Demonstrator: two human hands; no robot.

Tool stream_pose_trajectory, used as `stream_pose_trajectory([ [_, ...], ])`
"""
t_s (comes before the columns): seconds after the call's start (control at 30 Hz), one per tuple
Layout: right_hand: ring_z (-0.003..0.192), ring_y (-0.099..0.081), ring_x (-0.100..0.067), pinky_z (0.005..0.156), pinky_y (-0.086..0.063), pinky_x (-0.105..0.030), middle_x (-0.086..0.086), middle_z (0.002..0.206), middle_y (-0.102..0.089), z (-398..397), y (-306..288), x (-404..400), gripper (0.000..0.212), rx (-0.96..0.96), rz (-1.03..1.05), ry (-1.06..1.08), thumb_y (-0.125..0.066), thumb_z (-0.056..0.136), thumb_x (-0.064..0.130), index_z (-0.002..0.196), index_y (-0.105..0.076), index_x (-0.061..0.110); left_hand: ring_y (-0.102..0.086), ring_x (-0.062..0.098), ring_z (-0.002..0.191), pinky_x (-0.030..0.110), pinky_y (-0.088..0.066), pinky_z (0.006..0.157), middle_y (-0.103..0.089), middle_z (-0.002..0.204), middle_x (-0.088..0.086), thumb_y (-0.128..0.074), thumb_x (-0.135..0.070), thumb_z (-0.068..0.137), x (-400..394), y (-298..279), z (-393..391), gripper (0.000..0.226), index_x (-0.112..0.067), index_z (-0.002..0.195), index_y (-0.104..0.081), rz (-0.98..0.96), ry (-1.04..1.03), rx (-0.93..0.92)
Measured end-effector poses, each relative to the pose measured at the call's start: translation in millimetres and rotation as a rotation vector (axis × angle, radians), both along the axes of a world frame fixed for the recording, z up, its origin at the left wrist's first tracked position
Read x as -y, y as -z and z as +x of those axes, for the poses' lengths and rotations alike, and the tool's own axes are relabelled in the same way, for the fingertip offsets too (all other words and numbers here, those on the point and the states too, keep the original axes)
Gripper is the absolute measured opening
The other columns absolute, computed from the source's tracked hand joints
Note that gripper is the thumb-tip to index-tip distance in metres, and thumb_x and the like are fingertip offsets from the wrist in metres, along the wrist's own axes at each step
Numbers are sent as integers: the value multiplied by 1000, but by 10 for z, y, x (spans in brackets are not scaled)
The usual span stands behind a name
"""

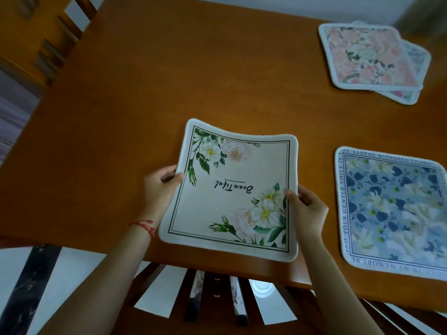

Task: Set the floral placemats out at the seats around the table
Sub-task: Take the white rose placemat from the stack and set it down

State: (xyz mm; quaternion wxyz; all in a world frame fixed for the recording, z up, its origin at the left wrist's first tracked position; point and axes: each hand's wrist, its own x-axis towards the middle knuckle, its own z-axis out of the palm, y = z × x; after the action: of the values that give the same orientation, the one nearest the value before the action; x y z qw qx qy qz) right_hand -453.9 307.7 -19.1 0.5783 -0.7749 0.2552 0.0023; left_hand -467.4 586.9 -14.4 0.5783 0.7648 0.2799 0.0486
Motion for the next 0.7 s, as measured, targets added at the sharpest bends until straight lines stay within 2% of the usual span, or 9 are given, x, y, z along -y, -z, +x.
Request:
stream_pose_trajectory([
  [0.17,72,-68,-8,57,-53,-15,4,83,-71,69,105,32,18,-31,-34,6,-67,81,15,100,-70,16,-62,11,82,13,-49,69,-64,99,3,-64,-2,81,29,60,55,34,1,115,-60,60,-6,-25],
  [0.27,73,-65,-4,55,-49,-9,5,85,-70,71,156,46,21,-50,-69,17,-65,82,14,102,-69,16,-60,13,86,12,-45,68,-64,103,4,-62,-2,84,15,97,67,33,1,116,-60,101,-20,-68],
  [0.37,86,-65,-10,67,-51,-15,2,96,-69,41,197,54,27,-71,-111,20,-63,83,15,110,-66,15,-57,13,94,17,-44,78,-64,116,12,-58,-2,86,-14,121,67,33,-2,120,-58,119,-34,-99],
  [0.43,95,-64,-14,79,-51,-24,0,105,-68,17,210,54,31,-72,-166,0,-62,84,18,115,-63,12,-54,11,102,22,-42,88,-60,124,12,-56,-4,88,-21,116,65,37,-3,125,-54,115,-19,-119],
  [0.53,103,-61,-17,87,-49,-31,-3,112,-66,-3,212,55,36,-80,-211,-12,-60,86,19,120,-59,9,-52,14,115,23,-39,93,-55,132,10,-54,-5,90,6,93,57,42,-4,131,-48,63,7,-126],
  [0.63,101,-62,-17,83,-50,-29,-3,110,-67,-27,207,22,34,-97,-216,-25,-58,86,18,119,-59,9,-49,20,123,23,-38,95,-50,136,11,-54,-6,90,48,83,35,47,-3,135,-43,15,45,-127],
  [0.7,97,-62,-17,73,-48,-21,-1,108,-67,-48,201,-19,31,-94,-209,-38,-57,87,17,117,-60,9,-47,20,124,23,-37,95,-48,138,10,-55,-7,89,59,84,19,50,-4,136,-41,-15,48,-131],
])
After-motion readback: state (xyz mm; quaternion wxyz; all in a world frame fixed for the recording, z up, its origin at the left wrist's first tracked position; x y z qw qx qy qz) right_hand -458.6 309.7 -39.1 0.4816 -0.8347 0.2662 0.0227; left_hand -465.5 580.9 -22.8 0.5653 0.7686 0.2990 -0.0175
